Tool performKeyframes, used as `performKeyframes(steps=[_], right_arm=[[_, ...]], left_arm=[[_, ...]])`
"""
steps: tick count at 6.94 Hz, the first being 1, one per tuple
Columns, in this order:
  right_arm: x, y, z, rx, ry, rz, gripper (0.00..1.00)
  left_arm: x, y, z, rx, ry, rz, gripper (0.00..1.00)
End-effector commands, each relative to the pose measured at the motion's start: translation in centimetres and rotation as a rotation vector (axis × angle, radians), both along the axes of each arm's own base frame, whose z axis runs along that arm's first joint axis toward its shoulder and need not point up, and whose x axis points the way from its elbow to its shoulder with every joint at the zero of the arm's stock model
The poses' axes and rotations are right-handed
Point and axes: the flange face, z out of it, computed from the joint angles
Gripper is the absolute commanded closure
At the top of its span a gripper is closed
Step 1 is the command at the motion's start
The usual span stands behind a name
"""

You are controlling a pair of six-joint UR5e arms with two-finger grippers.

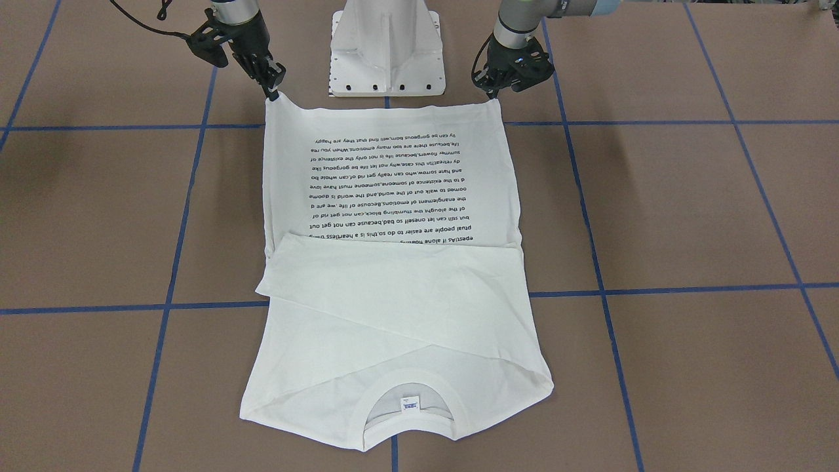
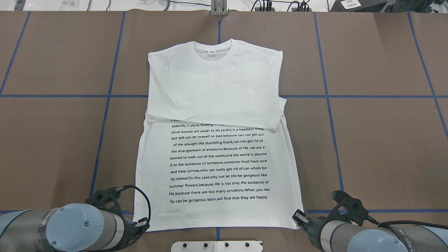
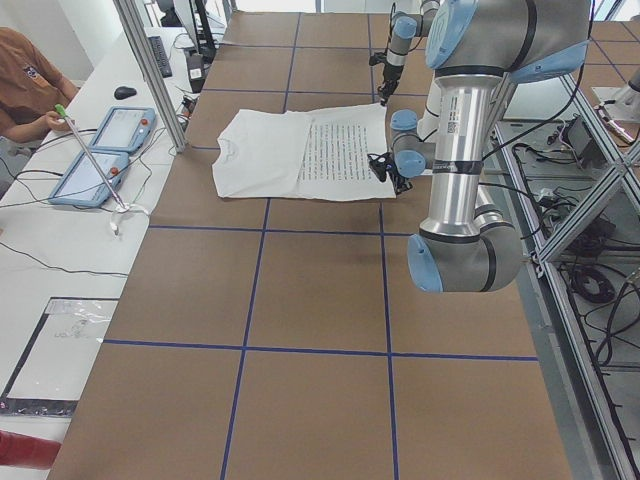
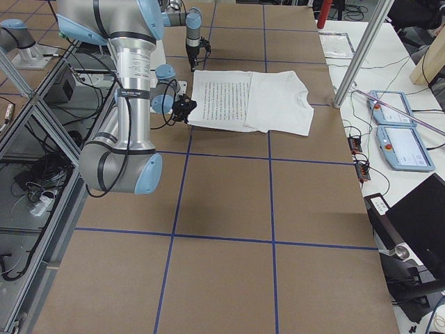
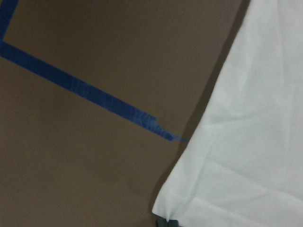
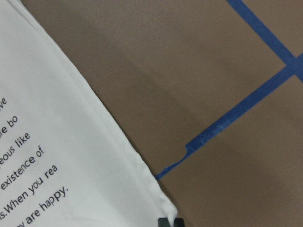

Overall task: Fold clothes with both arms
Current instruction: 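Grasp the two hem corners nearest the robot with both grippers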

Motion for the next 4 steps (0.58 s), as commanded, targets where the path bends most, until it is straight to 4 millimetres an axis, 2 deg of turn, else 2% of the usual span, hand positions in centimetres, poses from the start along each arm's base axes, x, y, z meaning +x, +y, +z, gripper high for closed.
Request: performKeyframes(steps=[1,2,3,4], right_arm=[[0.7,3.5,-2.4,-0.001,-0.041,-0.079,1.0],[1.5,5.4,-3.3,-0.001,-0.019,-0.125,1.0],[3.0,5.1,-4.8,-0.001,-0.022,-0.123,1.0],[5.0,2.9,-6.3,0.0,-0.029,-0.074,1.0]], left_arm=[[-3.8,2.4,-1.5,-0.01,0.037,0.041,1.0],[-5.2,3.7,-2.9,-0.042,0.063,0.048,1.0],[-7.4,4.0,-5.3,-0.044,0.119,0.056,1.0],[-10.0,3.0,-8.2,-0.036,0.192,0.03,1.0]])
